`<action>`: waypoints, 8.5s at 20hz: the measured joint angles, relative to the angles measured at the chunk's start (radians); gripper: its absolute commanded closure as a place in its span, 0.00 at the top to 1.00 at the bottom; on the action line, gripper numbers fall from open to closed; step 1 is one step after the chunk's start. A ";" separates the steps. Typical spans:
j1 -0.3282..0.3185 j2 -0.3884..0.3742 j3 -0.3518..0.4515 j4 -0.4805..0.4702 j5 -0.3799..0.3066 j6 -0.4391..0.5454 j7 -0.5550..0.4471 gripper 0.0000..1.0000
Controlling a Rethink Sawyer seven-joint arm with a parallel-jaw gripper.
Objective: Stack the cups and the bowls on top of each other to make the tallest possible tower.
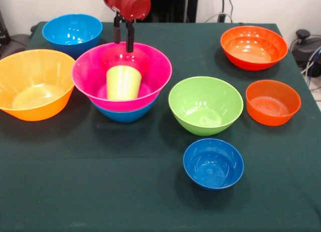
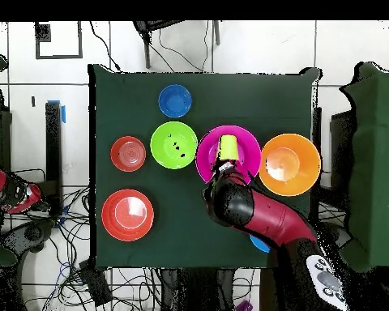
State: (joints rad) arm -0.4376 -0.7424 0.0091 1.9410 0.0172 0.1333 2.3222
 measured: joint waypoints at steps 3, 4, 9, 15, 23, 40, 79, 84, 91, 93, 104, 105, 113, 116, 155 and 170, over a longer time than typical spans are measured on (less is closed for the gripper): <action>0.001 0.000 0.000 0.000 0.000 0.004 0.000 1.00; 0.001 0.000 0.000 0.000 0.000 0.004 0.000 1.00; 0.001 0.002 0.000 0.000 0.000 0.004 0.000 1.00; -0.010 0.017 0.003 0.000 0.000 0.004 0.000 1.00; -0.020 0.034 0.006 -0.011 0.007 0.003 0.000 1.00; -0.085 0.057 0.080 -0.011 0.007 -0.025 0.000 1.00; -0.065 0.128 0.096 -0.050 -0.085 -0.302 0.000 1.00; -0.029 0.110 0.046 -0.079 -0.085 -0.301 0.000 1.00; 0.004 0.078 -0.006 -0.141 -0.086 -0.301 0.000 1.00; 0.004 0.069 -0.008 -0.169 -0.086 -0.297 0.000 1.00; -0.088 0.118 0.119 -0.320 -0.086 -0.106 0.000 1.00; -0.102 0.142 0.149 -0.341 -0.086 -0.077 0.000 1.00; -0.121 0.235 0.252 -0.371 -0.087 -0.061 0.000 1.00; -0.121 0.252 0.278 -0.372 -0.087 -0.061 0.000 1.00; -0.036 0.049 0.214 -0.517 -0.113 0.354 0.000 1.00; -0.118 0.000 0.211 -0.687 -0.148 0.856 0.000 1.00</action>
State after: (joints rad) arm -0.5559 -0.7428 0.2197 1.2542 -0.1306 0.9889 2.3218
